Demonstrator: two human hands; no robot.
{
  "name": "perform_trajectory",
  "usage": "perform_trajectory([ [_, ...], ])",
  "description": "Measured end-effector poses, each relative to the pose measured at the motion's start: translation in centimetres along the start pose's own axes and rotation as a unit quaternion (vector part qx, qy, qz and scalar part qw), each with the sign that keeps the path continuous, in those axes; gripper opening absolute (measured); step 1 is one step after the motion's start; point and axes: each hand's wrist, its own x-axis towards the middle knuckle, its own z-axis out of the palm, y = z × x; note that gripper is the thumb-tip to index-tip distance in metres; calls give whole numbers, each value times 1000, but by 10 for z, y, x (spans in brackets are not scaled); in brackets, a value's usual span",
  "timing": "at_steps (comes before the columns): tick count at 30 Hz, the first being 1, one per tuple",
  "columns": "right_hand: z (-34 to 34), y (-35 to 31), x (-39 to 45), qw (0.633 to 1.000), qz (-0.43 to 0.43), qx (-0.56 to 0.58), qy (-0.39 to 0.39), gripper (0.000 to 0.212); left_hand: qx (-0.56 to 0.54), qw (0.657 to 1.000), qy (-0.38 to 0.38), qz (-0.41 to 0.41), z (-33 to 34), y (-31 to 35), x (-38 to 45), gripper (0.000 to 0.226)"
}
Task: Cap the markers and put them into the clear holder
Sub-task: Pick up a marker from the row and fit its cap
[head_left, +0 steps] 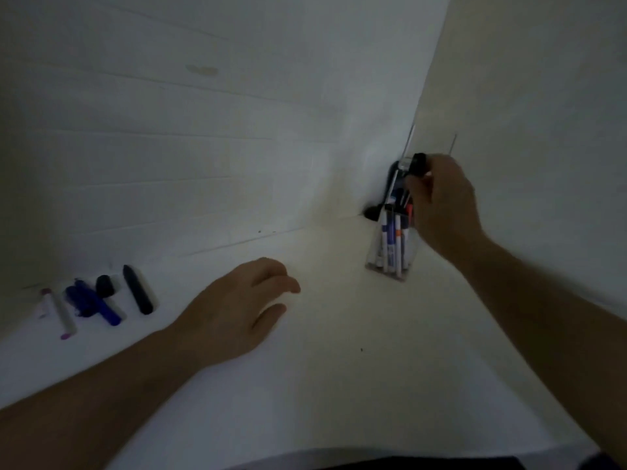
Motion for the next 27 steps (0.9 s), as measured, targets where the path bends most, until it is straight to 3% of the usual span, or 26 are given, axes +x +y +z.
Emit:
perform_trajectory([
  [2, -10, 20, 14, 999, 24, -31, 22, 20, 14, 999, -8, 45, 1, 5, 0, 30],
  [6, -5, 41, 13, 993, 59, -85, -57, 22, 25, 997, -14, 68, 2, 6, -1, 29],
  [10, 7, 38, -1, 988, 95, -57, -108, 45, 31, 997, -15, 71, 2, 6, -1, 28],
  [16, 16, 41, -12, 977, 90, -130, -147, 26, 23, 997, -15, 71, 2, 4, -1, 27],
  [21, 17, 47, -26, 972, 88, -110, -186, 34, 26, 997, -16, 73, 1, 5, -1, 26],
  [24, 17, 47, -32, 981, 83, -84, -156, 44, 21, 997, -17, 72, 1, 4, -2, 26],
  [27, 21, 36, -37, 993, 93, -53, -58, 46, 28, 997, -13, 75, -2, 1, -1, 23],
])
